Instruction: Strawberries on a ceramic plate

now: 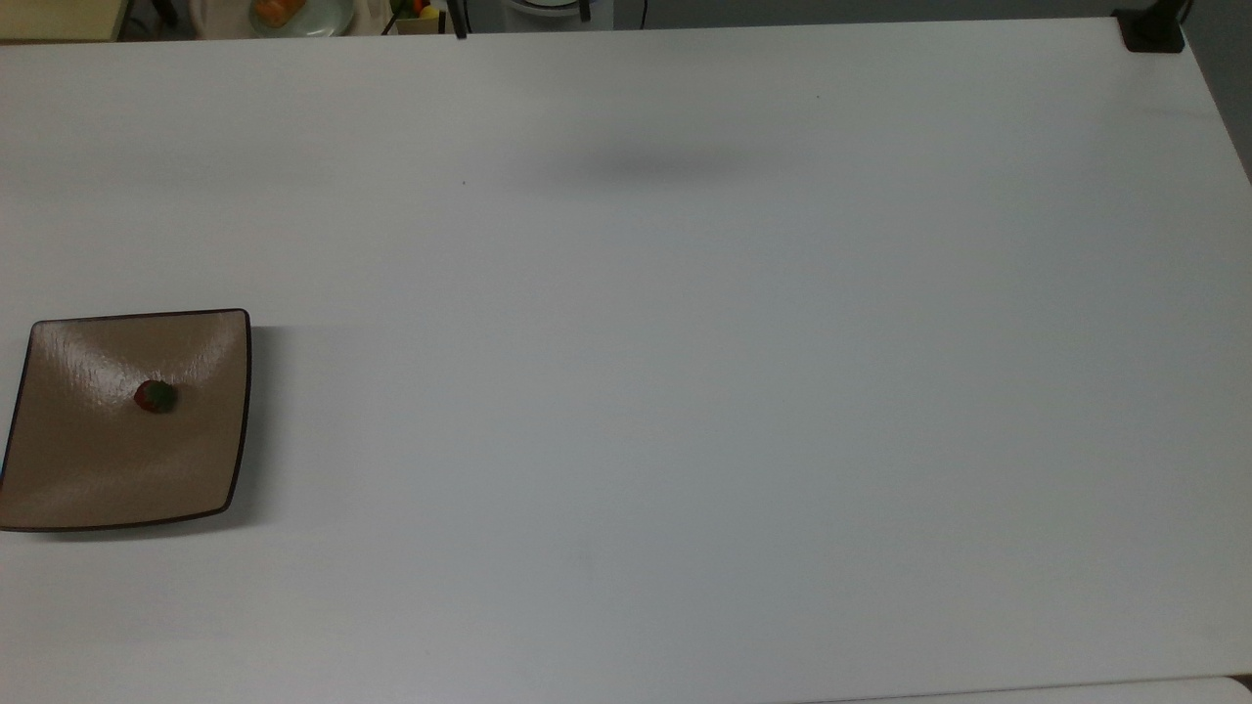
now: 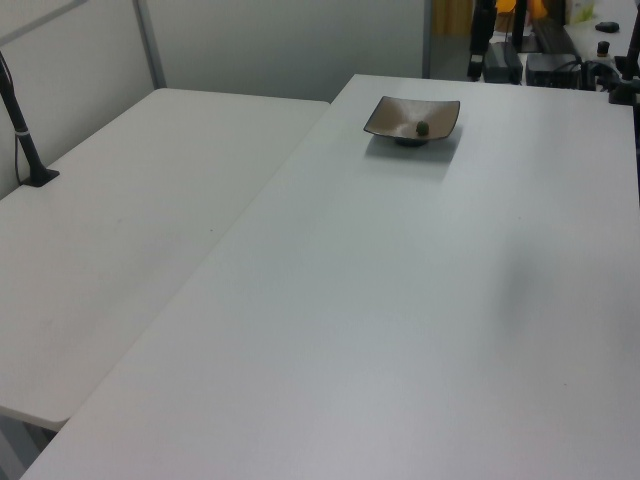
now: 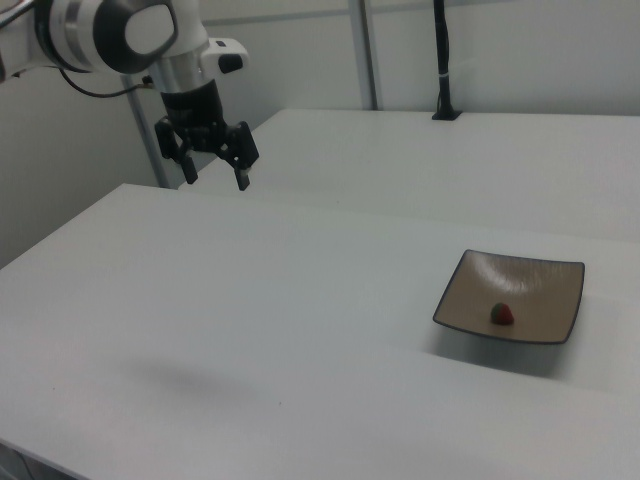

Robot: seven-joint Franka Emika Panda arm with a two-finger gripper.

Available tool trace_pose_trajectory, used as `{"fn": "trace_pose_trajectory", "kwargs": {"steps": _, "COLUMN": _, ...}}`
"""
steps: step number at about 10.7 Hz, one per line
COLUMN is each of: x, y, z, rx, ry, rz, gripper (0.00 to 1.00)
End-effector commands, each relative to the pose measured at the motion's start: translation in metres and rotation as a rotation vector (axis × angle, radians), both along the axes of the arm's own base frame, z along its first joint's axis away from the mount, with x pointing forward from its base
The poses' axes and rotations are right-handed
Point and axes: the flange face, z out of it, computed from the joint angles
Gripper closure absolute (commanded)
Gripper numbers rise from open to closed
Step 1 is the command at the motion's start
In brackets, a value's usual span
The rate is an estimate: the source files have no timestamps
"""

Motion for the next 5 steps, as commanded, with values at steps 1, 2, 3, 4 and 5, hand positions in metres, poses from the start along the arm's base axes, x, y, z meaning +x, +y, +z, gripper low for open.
{"fn": "trace_pose_trajectory", "kwargs": {"steps": 1, "x": 0.0031, "y": 0.0007, "z": -0.0025, "rx": -0.017, "ry": -0.025, "rz": -0.005, "gripper": 0.0}}
{"fn": "trace_pose_trajectory", "kwargs": {"steps": 2, "x": 0.0034, "y": 0.0009, "z": -0.0055, "rx": -0.016, "ry": -0.019, "rz": -0.005, "gripper": 0.0}}
{"fn": "trace_pose_trajectory", "kwargs": {"steps": 3, "x": 0.0031, "y": 0.0026, "z": -0.0057, "rx": -0.016, "ry": -0.017, "rz": 0.0, "gripper": 0.0}}
{"fn": "trace_pose_trajectory", "kwargs": {"steps": 4, "x": 0.0025, "y": 0.0025, "z": -0.005, "rx": -0.016, "ry": -0.017, "rz": 0.002, "gripper": 0.0}}
{"fn": "trace_pose_trajectory", "kwargs": {"steps": 5, "x": 0.002, "y": 0.0025, "z": -0.0041, "rx": -0.015, "ry": -0.019, "rz": -0.003, "gripper": 0.0}}
